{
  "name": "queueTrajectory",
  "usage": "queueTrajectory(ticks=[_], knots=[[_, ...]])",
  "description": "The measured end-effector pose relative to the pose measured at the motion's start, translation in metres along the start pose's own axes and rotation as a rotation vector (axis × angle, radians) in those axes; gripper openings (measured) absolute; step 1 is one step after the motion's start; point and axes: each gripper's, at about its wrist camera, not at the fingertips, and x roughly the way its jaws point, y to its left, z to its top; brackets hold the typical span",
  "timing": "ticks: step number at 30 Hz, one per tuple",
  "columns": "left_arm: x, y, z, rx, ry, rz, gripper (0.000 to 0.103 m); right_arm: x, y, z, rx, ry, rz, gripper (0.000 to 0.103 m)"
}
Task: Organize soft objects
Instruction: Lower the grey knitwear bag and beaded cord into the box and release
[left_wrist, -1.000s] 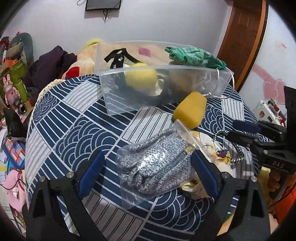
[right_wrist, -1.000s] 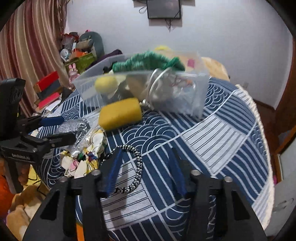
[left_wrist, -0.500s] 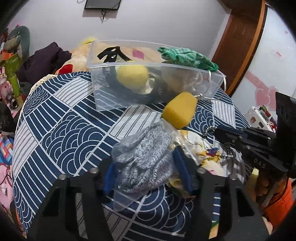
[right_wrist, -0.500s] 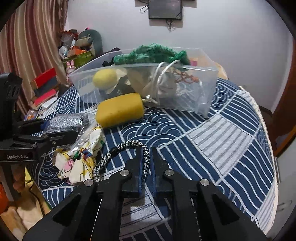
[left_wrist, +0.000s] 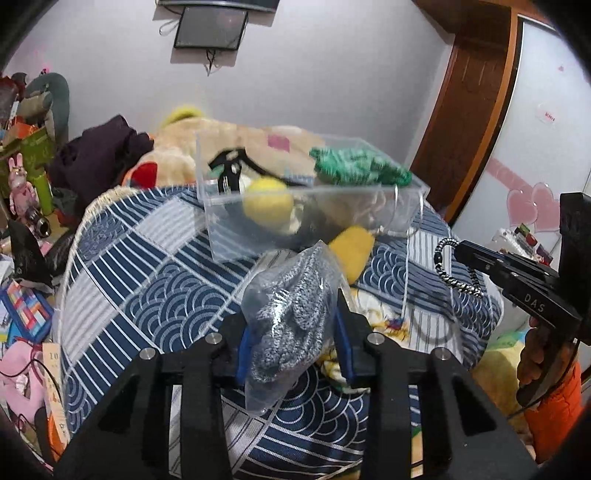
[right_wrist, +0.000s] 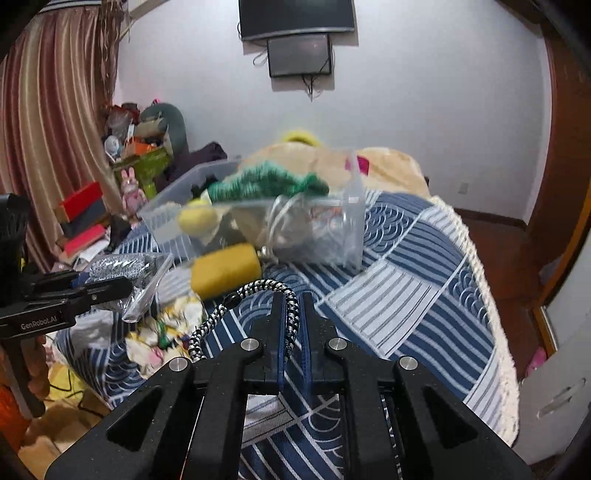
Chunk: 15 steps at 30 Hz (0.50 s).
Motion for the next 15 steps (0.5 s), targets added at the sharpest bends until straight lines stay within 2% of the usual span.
queueTrajectory(ticks=[8, 15], knots=[[-0.019, -0.004, 0.038, 0.022, -0.121, 0.015, 0.037, -0.014, 0.003, 0.031, -0.013, -0.103, -0.013, 0.006], [-0.022, -0.007, 0.071, 0.034, -0.217, 0.055, 0.037, -0.007, 0.003, 0.061, -0.012, -0.171, -0.019, 0.006]])
